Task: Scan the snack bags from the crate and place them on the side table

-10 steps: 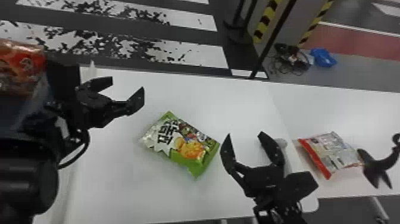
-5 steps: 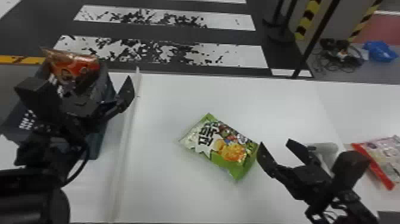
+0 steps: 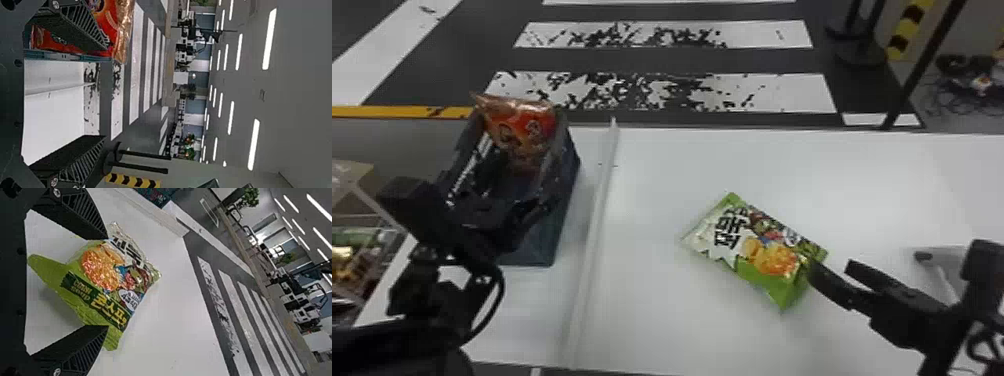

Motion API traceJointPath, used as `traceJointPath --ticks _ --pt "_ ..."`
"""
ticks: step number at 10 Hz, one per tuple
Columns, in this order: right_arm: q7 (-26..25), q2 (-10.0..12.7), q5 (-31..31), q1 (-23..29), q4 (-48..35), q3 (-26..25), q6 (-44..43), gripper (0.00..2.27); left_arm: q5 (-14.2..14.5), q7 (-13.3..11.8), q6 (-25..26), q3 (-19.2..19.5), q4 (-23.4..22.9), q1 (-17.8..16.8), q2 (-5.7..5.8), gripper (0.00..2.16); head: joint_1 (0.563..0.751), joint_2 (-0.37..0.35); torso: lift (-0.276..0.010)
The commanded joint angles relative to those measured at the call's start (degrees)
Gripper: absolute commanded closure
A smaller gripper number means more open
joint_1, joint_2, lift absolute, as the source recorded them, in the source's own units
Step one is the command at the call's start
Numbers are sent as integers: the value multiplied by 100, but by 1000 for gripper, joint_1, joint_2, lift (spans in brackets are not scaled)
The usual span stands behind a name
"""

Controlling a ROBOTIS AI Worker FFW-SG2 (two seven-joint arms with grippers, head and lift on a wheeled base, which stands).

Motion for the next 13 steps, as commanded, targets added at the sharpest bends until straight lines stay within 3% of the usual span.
traceJointPath --ticks 1,3,5,9,10,11,12,13 --pt "143 -7 -277 -93 17 -26 644 73 76 -30 2 44 -4 71 -15 90 695 105 -94" --pt "231 -7 -180 -243 78 141 961 73 94 -56 2 35 -4 98 -15 90 695 136 -94" --pt "239 -51 338 -418 219 519 961 73 102 -91 2 35 -39 150 -15 90 695 161 -94" --pt "-121 -235 2061 -621 333 1521 416 90 208 -135 2 149 -65 212 -15 90 695 187 -94" --pt "-270 -288 2553 -673 403 1811 381 194 234 -171 2 176 -56 212 -15 90 695 187 -94" --pt "-332 -288 2764 -726 491 1943 381 579 243 -171 2 184 -56 212 -15 93 695 188 -94" --pt "-376 -297 2931 -770 535 2030 416 1494 252 -179 2 184 -39 212 -15 100 695 190 -94" --pt "-666 -314 2993 -744 526 2092 381 2256 252 -179 2 193 -12 212 -15 100 695 192 -94"
